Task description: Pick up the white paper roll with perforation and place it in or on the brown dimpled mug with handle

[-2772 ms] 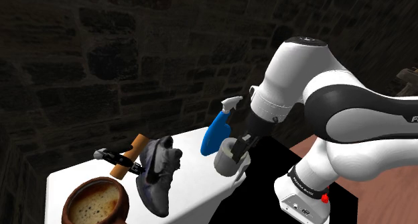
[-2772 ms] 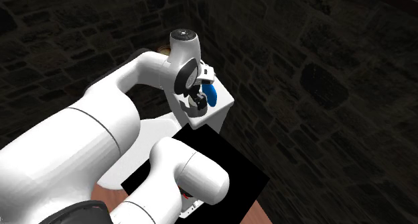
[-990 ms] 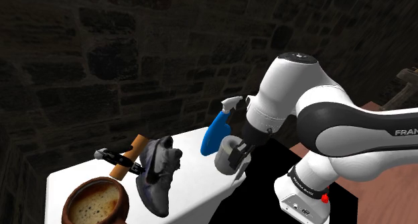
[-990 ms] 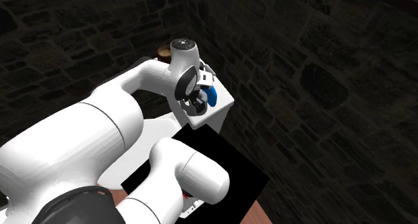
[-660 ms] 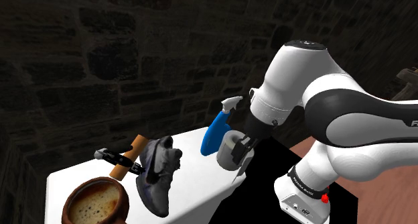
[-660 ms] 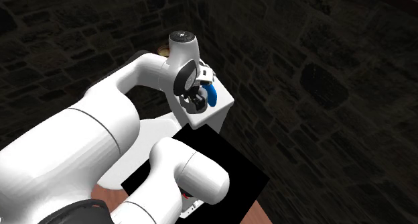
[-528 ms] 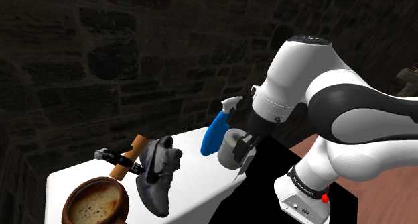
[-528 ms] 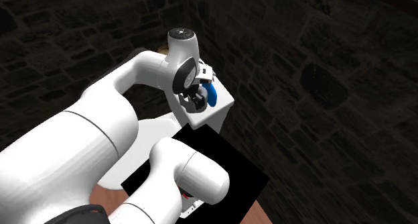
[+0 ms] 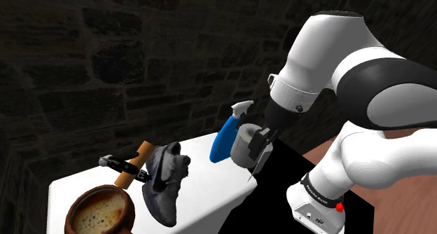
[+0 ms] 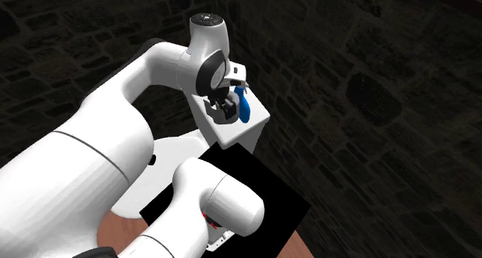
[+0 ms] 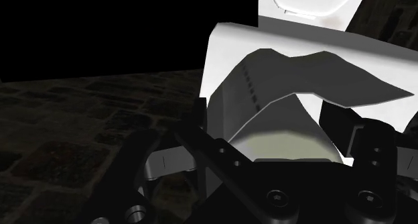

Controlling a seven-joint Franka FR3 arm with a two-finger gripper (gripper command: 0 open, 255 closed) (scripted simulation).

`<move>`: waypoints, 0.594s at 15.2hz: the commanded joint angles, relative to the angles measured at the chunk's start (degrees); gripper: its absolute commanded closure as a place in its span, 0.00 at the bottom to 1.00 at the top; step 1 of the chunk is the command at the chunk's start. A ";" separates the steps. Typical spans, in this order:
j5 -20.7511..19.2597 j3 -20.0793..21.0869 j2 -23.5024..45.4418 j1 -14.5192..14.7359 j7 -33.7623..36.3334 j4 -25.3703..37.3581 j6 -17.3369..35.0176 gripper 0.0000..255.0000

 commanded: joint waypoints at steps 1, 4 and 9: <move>-0.62 -0.76 -0.70 -0.07 0.13 1.21 -1.90 1.00; -1.52 -1.70 -1.00 -0.40 0.25 3.26 -4.23 1.00; -2.89 -3.13 -1.13 -0.96 0.46 6.87 -7.95 1.00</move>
